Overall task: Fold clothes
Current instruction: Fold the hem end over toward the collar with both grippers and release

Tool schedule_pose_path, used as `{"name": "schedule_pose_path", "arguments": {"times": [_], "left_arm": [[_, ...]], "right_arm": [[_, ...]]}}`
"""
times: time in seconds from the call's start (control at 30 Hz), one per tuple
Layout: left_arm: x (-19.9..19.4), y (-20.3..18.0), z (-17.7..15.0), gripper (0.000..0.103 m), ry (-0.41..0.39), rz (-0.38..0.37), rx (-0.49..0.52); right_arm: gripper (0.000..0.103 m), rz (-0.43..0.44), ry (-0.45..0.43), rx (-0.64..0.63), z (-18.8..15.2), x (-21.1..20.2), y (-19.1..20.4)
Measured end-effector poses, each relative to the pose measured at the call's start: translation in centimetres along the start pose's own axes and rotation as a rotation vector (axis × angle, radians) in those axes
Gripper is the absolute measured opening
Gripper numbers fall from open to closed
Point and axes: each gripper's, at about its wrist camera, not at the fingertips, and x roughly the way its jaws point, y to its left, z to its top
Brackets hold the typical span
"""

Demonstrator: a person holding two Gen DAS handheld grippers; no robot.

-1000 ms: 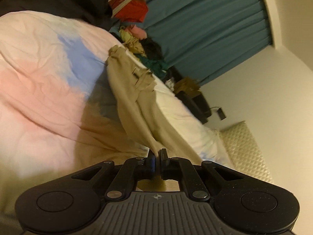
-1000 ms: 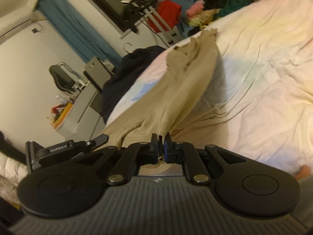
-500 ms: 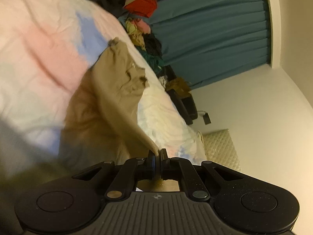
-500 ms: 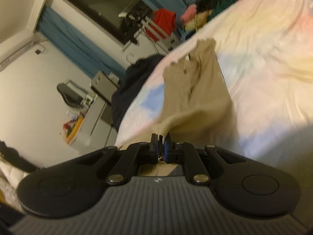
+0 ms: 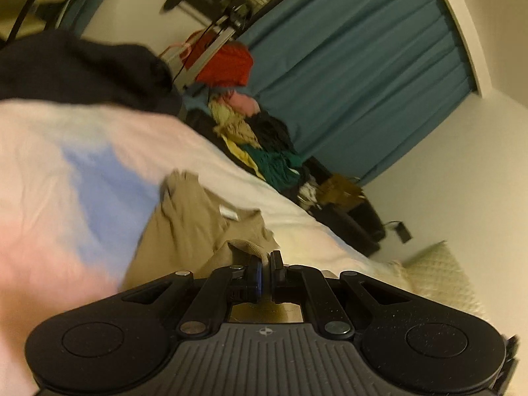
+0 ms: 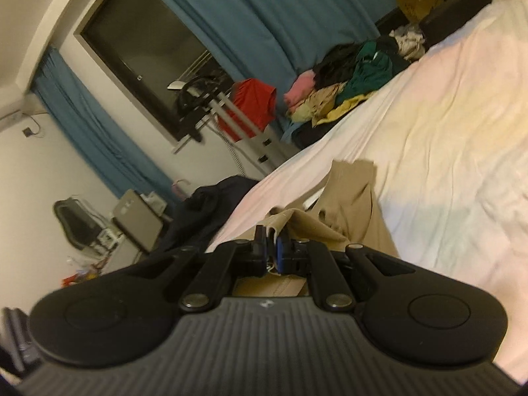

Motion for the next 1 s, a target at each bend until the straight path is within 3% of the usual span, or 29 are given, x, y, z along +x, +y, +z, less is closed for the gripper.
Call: {"name": "schedule_pose_path", "arguments": {"times": [0.3,0.4,0.53,0.7,0.83,0.87,0.9,0.93,0.97,1.0], "left_arm": [[9.5,5.0,-0.3,0.005,0.001,0.138,0.133],[13.6,7.5,-1.0,0.005,0.053,0.184,0.135],[17.7,9.4,-2.5,0.005,0.104,0.246,0.225],[19.3,9.6,-3.1,0.005,0.126,0.273,0.298],[17.7,9.1,-2.8,0.007,0.136,0.257,0.294],[17.2,8.7,-2.7,0.014,0.136,0.257,0.301],[16.5,8.1,-2.7,0.030,0.135,0.258,0.316],[15.8,7.3,-2.8,0.039,0.129,0.262,0.343],[15.1,6.5,-3.0,0.053,0.120,0.266,0.373],[14.4,5.7,-3.1,0.066,0.111,0.270,0.403]], "right_arm": [[0.009,-0.124,0.043,-0.155,-2.5,10.4,-3.6],[0.009,-0.174,0.092,-0.190,-3.6,13.5,-5.2],[0.009,-0.230,0.154,-0.230,-5.2,16.9,-6.8],[0.010,-0.245,0.174,-0.266,-6.1,18.0,-7.3],[0.011,-0.241,0.099,-0.290,-5.4,15.7,-6.2],[0.012,-0.240,0.080,-0.296,-5.3,15.1,-5.9],[0.016,-0.239,0.061,-0.302,-5.1,14.5,-5.6],[0.019,-0.237,0.042,-0.308,-4.9,14.0,-5.3],[0.038,-0.236,0.023,-0.314,-4.7,13.4,-5.0],[0.064,-0.235,0.004,-0.320,-4.6,12.8,-4.8]]}}
